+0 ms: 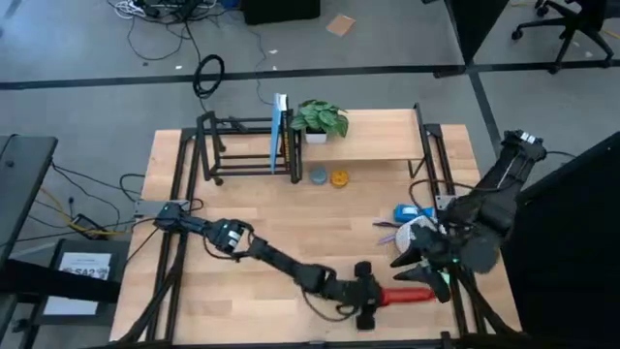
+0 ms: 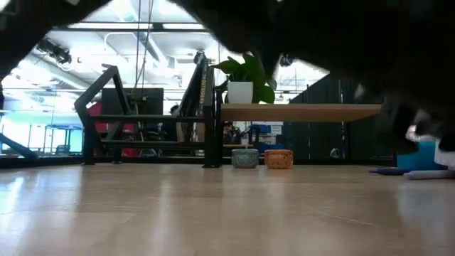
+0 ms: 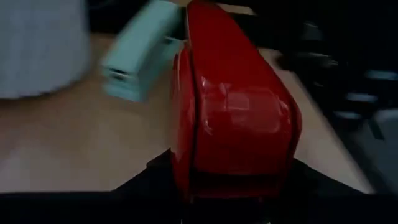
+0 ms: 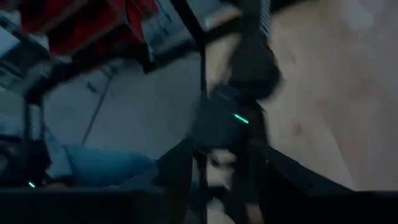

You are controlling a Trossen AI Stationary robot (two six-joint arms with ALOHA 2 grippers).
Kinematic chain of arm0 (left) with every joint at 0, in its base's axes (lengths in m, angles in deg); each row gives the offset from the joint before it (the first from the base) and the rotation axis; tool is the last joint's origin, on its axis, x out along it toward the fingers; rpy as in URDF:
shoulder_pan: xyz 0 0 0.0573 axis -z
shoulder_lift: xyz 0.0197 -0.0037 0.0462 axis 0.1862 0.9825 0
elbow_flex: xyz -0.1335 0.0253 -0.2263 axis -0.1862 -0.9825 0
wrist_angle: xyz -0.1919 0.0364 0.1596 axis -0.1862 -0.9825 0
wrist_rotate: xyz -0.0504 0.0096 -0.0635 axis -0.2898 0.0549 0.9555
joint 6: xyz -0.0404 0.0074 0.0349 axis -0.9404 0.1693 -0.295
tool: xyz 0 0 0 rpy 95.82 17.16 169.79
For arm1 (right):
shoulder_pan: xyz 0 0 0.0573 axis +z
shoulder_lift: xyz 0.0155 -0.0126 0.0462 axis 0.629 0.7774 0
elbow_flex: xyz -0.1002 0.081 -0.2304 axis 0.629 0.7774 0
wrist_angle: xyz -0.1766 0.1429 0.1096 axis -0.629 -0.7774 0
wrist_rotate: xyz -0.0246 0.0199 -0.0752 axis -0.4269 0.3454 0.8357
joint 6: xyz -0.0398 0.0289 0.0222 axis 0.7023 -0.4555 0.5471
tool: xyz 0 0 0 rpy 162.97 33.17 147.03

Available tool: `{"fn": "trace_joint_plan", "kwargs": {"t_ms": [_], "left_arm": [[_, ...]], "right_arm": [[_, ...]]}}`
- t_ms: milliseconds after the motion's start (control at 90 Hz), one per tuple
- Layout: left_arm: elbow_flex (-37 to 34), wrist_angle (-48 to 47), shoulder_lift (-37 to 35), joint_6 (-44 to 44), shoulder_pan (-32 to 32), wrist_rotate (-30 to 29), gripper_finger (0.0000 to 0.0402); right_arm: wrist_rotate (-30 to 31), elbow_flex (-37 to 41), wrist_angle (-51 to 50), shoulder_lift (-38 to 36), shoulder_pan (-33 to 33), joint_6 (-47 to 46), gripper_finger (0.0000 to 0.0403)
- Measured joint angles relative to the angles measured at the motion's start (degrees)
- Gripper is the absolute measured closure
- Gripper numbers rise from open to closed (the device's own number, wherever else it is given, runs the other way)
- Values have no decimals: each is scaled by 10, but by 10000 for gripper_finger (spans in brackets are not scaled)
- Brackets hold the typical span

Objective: Stock shelves
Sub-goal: Remove the red stapler from under the shelf

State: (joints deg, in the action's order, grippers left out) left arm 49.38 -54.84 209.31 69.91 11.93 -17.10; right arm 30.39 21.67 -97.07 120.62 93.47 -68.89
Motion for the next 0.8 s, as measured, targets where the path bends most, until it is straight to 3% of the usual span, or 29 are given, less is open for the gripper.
{"fn": "trace_joint_plan", "kwargs": {"t_ms": [267,456,678,800], "left_arm": [[23,16,31,-21,-1,16,261],[23,9,31,-21,1,21,216],[23,0,32,-2,-3,101,175],[24,-34,25,39,-3,112,166]], "right_arm": [[21,0,19,16,17,5,284],[19,0,19,32,17,-6,284],[16,0,20,38,18,-28,286],[16,0,23,38,18,-28,286]]}}
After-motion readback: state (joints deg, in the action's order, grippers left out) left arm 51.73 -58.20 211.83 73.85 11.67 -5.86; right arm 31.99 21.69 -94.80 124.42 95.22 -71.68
